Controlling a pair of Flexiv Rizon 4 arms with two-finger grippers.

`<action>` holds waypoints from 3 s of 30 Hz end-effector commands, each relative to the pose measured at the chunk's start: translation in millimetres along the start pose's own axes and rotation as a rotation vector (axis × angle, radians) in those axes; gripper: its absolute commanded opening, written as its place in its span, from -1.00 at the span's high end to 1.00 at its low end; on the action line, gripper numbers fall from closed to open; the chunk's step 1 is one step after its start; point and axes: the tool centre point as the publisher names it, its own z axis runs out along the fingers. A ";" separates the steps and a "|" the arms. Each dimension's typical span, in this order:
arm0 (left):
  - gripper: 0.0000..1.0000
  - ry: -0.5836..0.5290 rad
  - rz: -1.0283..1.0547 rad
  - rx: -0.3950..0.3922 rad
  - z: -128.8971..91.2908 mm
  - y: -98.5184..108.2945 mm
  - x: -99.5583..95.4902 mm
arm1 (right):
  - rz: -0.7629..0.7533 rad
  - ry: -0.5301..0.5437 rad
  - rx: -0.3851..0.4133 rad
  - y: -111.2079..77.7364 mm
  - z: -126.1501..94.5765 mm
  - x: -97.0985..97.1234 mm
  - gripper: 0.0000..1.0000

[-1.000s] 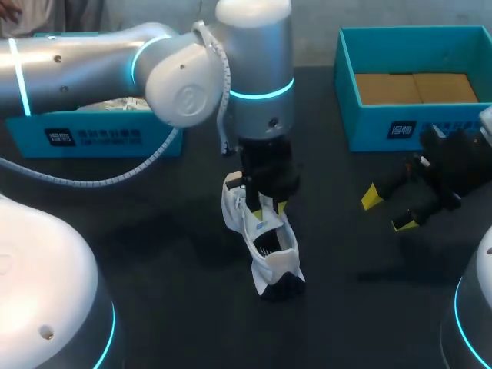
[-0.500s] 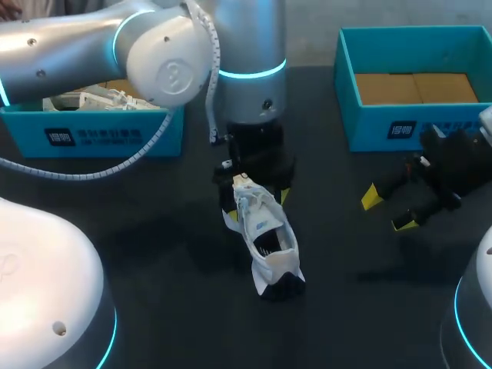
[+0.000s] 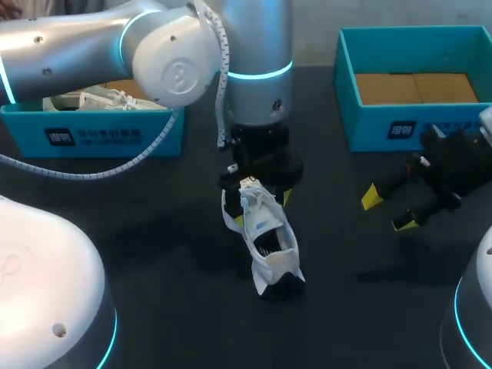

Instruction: Take the shoe out of the shoebox, open the shoe tongue, remove and reinsert the insole, then place the shoe into the shoebox

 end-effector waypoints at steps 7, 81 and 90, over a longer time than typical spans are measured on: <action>-1.00 0.068 -0.378 -0.077 9.7 -43.8 12.5 | 0.001 -0.003 -0.003 -1.5 0.6 0.3 -1.00; -1.00 -0.164 -1.270 -0.127 115.8 -72.1 12.4 | 0.001 -0.003 -0.003 -1.5 0.6 0.3 -1.00; -1.00 -0.190 -1.256 -0.122 122.3 -63.3 0.7 | 0.001 -0.003 -0.003 -1.5 0.6 0.3 -1.00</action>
